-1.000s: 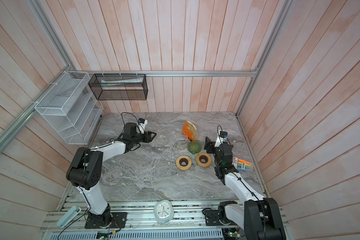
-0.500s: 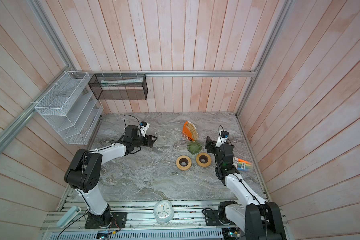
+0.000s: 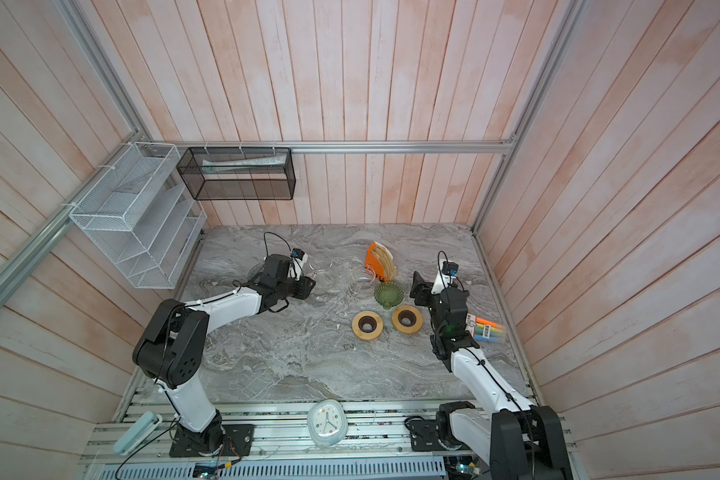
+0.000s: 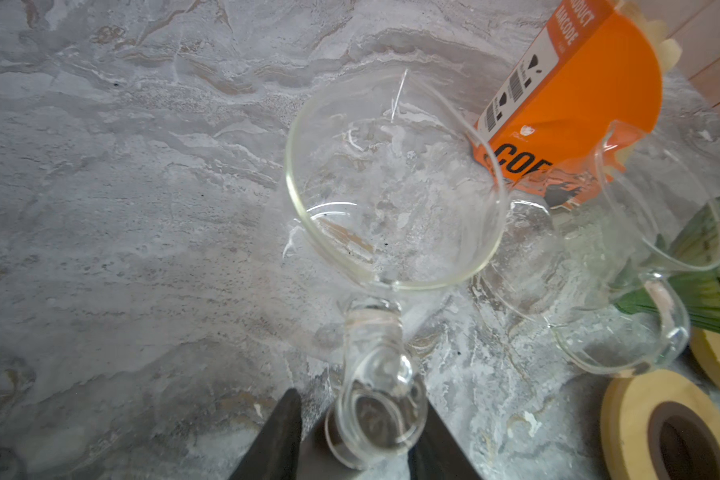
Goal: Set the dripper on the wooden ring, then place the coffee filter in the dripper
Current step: 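Close the left gripper on the glass server's handle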
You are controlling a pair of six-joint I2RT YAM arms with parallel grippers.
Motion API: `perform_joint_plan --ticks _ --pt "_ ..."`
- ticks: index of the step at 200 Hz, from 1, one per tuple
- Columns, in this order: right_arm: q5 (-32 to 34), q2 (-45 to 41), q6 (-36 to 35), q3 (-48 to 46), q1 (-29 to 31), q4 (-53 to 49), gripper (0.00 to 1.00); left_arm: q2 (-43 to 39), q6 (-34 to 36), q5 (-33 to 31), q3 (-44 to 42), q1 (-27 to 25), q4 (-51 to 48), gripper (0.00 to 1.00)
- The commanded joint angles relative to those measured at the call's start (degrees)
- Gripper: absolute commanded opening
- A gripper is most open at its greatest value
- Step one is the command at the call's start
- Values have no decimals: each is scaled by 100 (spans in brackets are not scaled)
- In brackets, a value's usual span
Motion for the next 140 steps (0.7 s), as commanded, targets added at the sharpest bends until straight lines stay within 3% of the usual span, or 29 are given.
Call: perform_joint_plan --ticks 1,140 --pt "69 -86 57 50 31 -91 78 -30 154 -477 185 -39 -128 41" --pt "102 -101 47 54 32 -92 77 357 567 -1122 530 -299 -491 40"
